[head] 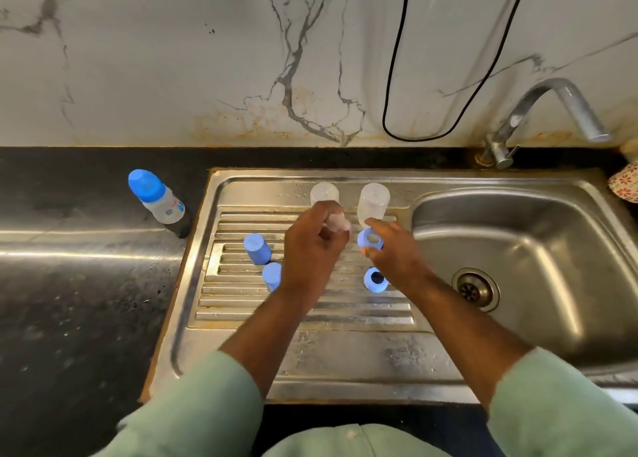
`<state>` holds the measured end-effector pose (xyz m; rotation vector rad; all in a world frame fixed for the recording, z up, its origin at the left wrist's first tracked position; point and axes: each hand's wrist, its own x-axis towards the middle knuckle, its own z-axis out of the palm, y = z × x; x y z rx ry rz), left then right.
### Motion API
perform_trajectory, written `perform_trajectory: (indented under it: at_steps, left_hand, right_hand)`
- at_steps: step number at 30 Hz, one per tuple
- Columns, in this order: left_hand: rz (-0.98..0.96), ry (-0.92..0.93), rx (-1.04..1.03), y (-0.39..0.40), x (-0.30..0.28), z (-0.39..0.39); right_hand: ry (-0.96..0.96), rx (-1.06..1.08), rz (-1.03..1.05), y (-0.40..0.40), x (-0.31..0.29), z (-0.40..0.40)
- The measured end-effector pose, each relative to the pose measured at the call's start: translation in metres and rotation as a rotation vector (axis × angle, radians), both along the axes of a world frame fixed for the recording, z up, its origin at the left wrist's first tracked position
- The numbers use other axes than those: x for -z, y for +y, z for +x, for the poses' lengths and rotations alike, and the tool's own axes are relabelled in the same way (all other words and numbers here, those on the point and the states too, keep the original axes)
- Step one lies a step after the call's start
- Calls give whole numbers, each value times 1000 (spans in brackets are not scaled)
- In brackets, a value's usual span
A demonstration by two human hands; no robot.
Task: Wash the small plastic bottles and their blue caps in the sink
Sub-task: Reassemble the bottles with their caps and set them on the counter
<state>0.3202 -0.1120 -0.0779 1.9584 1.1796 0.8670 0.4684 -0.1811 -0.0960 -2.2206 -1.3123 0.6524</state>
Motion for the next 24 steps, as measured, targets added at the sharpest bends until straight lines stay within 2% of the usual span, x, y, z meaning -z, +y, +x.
perform_trajectory:
  at_steps: [1, 3, 4, 6, 8, 9, 10, 12, 13, 16, 19, 21, 24]
  left_hand:
    - [75, 57, 34, 1, -3, -3]
    - [-64, 274, 71, 4, 0, -11]
    - [-154, 281, 37, 0, 2, -15]
    - [-353, 48, -52, -9, -3, -18]
    - [-674, -330, -83, -14, -15, -24]
    - [-793, -425, -84, -15, -17, -24]
    - [-754, -303, -71, -14, -12, -25]
    - [-571, 23, -1, -19, -3, -27]
    - [-534, 48, 7, -24, -2, -31]
    - [-486, 17, 56, -23, -9, -34]
    - [-380, 87, 173, -19, -14, -40]
    - [-336, 82, 246, -25, -22, -46]
    - [-334, 6, 362, -29, -30, -57]
  right_hand:
    - [0, 23, 77, -5, -7, -2]
    - [2, 17, 101, -17, -18, -7]
    - [13, 6, 61, -23, -21, -10]
    - [29, 24, 113, -31, -28, -13]
    - [-69, 13, 295, -36, -44, -22]
    - [-103, -6, 347, -37, -50, -23]
    - [-112, -20, 347, -38, -56, -24]
    - [-14, -5, 189, -41, -60, -27]
    - [59, 5, 140, -45, -61, -30]
    - [284, 32, 244, -51, -63, -38]
    - [291, -28, 240, -50, -57, -48]
    - [254, -49, 207, -47, -54, -52]
    - [300, -87, 181, -46, -52, -56]
